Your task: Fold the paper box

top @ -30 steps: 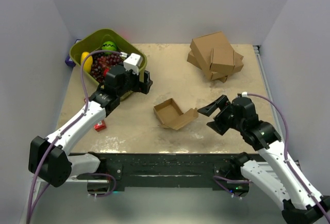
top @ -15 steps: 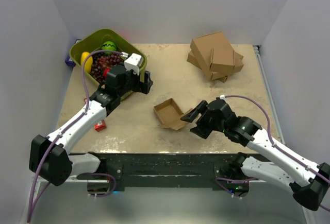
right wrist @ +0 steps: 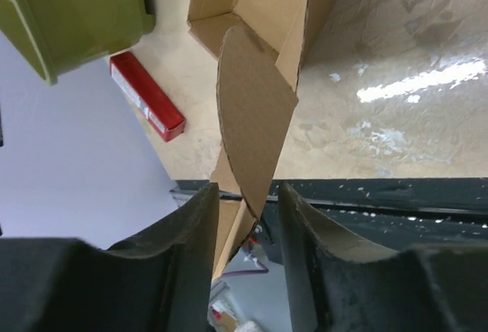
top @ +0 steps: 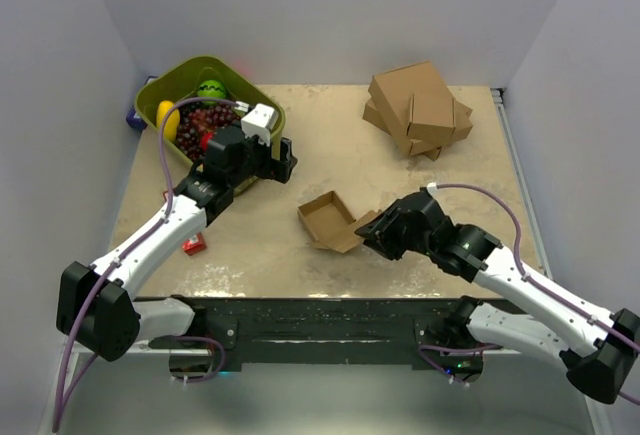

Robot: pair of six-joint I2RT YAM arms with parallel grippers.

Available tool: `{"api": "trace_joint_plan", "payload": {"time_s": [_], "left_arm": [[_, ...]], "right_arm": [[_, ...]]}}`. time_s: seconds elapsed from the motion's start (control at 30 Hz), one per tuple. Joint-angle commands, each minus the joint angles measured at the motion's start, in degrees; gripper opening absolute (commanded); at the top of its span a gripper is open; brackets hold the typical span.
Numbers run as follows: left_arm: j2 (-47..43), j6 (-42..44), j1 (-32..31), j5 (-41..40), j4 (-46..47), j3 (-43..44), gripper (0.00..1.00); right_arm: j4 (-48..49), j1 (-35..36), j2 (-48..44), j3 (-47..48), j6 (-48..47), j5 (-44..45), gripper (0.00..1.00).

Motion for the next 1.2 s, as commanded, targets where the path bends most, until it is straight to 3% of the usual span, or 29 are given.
{"api": "trace_joint_plan", "payload": {"time_s": [0.0,0.27,0.37,0.53,0.77,1.03,1.17], "left_arm": [[-1.3,0.7,0.3,0.6,1.9,1.2,0.95],[-1.9,0.7,0.4,0.7,1.9,1.2,0.95],[-2.0,0.8,0.4,0.4,1.9,1.2,0.95],[-2.4,1.0,0.4,0.6,2.0,1.1,0.95],[-2.8,1.8,0.3,2.2,2.2,1.1,0.95],[-4.2,4.6,0.4,9.8,5.0,0.5,0.95],[-4.9,8.1,0.4,17.7,4.9,1.9,0.96]], "right_arm": [[-1.0,0.4,0.7,3.1,-2.7,5.9,0.32],[-5.7,0.3,4.0,9.1,-9.5,10.3,0.07],[-5.2,0.4,4.8,9.3,-11.4,10.2,0.04],[-8.2,0.4,6.5,13.8,-17.7,13.0,0.02],[-15.6,0.2,13.4,24.7,-36.2,13.0,0.0],[-24.3,-3.9,23.1,38.3,-56.8,1.9,0.0],[-27.6,-6.2,26.7,44.9,-67.4,-4.2,0.0]]}}
